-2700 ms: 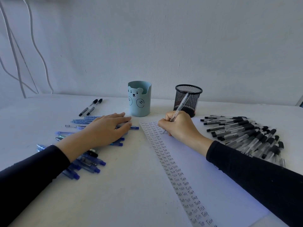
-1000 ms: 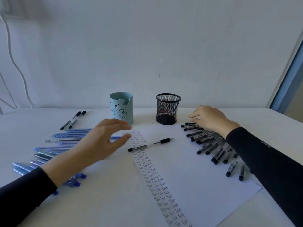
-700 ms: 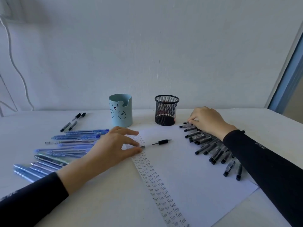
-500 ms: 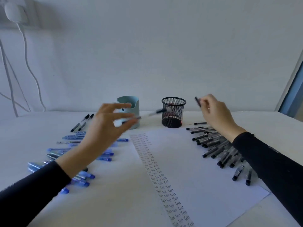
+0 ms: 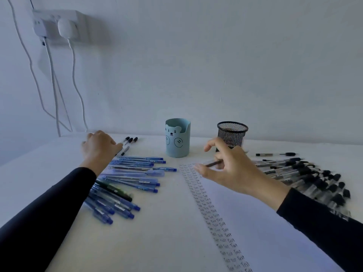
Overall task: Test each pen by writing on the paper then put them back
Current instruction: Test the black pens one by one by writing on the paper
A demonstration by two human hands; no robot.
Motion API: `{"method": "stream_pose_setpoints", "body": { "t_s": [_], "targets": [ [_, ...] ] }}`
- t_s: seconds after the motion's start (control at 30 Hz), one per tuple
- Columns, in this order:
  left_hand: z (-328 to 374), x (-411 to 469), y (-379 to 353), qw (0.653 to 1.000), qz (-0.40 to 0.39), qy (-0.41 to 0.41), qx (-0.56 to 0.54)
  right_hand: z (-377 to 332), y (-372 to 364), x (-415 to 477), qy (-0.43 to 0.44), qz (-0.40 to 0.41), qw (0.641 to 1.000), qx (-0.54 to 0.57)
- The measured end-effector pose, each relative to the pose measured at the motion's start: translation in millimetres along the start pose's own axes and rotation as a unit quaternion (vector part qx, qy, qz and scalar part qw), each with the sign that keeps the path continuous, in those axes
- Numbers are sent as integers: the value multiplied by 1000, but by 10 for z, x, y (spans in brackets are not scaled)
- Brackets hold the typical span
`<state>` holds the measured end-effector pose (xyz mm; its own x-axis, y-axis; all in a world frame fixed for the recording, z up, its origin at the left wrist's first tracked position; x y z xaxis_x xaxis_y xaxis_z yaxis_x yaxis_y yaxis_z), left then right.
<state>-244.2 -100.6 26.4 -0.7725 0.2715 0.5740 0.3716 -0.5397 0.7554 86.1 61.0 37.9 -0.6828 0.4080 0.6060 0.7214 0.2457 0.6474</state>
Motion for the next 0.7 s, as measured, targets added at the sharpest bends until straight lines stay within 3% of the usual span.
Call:
{"method": "stream_pose_setpoints", "body": {
  "t_s": [0.13,0.47,0.6,0.7],
  "targets": [
    [-58,19,-79,1000,-19,7,1,32,-212,-65,9,-64,997,36],
    [-166,14,-227,998,-62,10,-3,95,-31,-8,-66,-117,989,67],
    [-190,28,-249,997,-70,19,-1,146,71,103,-83,-17,988,133],
    [-121,16,-192,998,-64,-6,-20,214,151,147,-153,36,970,184]
  ]
}}
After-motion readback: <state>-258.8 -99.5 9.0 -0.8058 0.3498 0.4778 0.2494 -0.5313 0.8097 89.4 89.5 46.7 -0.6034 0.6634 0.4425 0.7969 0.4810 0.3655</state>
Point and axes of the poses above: each hand's wrist, its own x-axis towards the middle knuckle, its own y-axis out of the back of the hand, z = x × y, the point moved 6 cm from there along x, towards the middle knuckle, and after that the axes turned 10 degrees about z, right-handed, at the moved point
